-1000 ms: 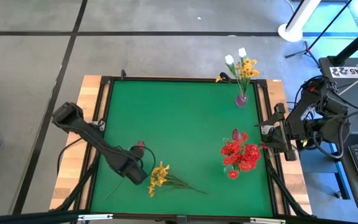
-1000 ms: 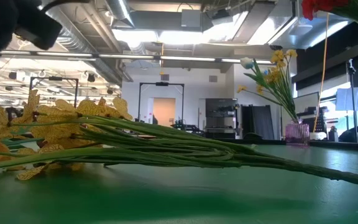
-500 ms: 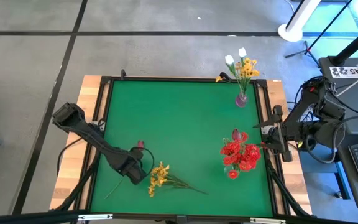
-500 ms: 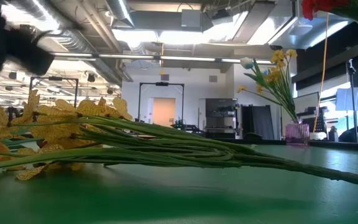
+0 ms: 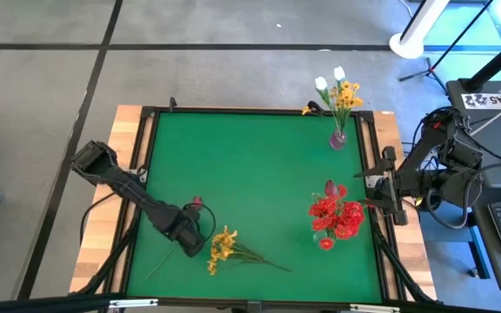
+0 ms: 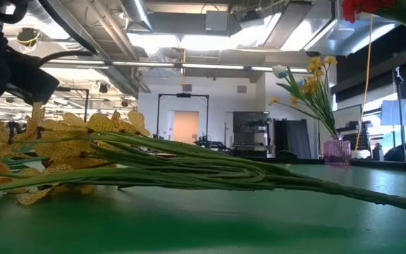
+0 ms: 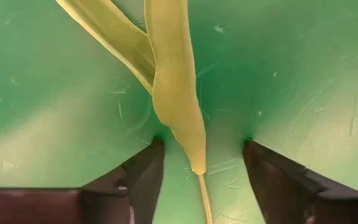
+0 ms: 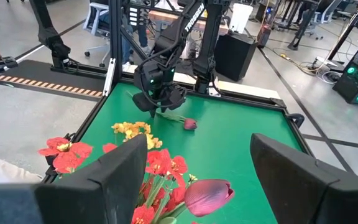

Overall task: Sort flowers into vase by color
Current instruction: Put the red tulip into the transparent vase

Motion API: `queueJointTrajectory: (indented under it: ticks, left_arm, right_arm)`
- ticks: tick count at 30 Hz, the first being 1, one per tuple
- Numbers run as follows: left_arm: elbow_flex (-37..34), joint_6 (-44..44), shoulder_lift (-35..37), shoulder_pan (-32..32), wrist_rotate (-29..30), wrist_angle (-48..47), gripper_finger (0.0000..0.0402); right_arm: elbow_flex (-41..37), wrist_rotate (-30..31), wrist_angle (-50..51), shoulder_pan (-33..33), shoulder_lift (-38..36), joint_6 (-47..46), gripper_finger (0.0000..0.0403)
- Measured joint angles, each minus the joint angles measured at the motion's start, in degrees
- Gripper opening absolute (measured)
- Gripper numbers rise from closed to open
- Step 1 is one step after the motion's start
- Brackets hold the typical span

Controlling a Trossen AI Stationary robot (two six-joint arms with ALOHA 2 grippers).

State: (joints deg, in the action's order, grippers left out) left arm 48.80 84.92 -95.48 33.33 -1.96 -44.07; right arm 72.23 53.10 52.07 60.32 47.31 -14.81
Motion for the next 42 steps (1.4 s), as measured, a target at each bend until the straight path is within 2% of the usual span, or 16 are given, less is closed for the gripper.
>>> queueJointTrajectory:
  ticks: [6, 13, 17, 19, 21, 23, 26, 29, 33, 36, 39, 42]
  left_arm:
    - [-0.1, -1.3, -0.1, -1.2, -0.2, -0.4, 0.0135]
    - [-0.2, -1.0, -0.2, -3.1, 0.5, -1.2, 0.0016]
    - [-0.3, -1.5, 0.9, -4.8, 1.1, -1.8, 0.0011]
    - [0.0, -2.6, 2.2, -5.6, 4.7, -2.9, 0.0007]
    - [1.3, -3.6, 3.8, -6.8, 12.2, -4.9, 0.0005]
    - [3.7, -5.0, 6.0, -7.7, 16.9, -6.2, 0.0004]
    - [6.9, -9.6, 9.6, -9.1, 21.3, -7.9, 0.0003]
    - [10.9, -15.2, 13.1, -11.3, 28.8, -6.4, 0.0002]
    - [15.2, -28.2, 17.3, -13.0, 35.3, 3.0, 0.0001]
    - [16.4, -43.1, 20.0, -14.5, 37.9, 18.3, 0.0001]
    - [16.7, -58.5, 20.7, -15.8, 36.2, 37.2, 0.0001]
    - [16.6, -70.3, 20.4, -17.4, 29.8, 51.4, 0.0000]
  right_arm:
    - [0.0, 0.0, 0.1, 0.0, 0.0, 0.0, 0.0285]
    - [0.0, 0.6, 0.5, 0.0, 0.0, 0.0, 0.0285]
    - [0.0, 1.5, 0.5, 0.0, 0.0, 0.0, 0.0285]
    - [0.0, 2.3, 0.5, 0.0, 0.0, -0.2, 0.0285]
    - [0.0, 3.4, 0.5, 0.0, 0.0, -0.2, 0.0285]
    - [0.0, 4.3, 0.5, 0.0, 0.0, -0.2, 0.0285]
    - [0.0, 4.4, 0.5, 0.0, 0.0, -0.3, 0.0285]
    - [0.0, 4.2, 0.5, 0.0, 0.0, -1.1, 0.0285]
    - [0.0, 2.8, 0.5, 0.0, 0.1, -2.7, 0.0285]
    - [0.0, 2.7, 0.5, 0.0, 0.1, -2.9, 0.0285]
    - [0.0, 3.2, 0.4, 0.0, 0.1, -2.9, 0.0285]
    - [0.0, 5.0, -1.0, 0.0, 0.1, -2.7, 0.0285]
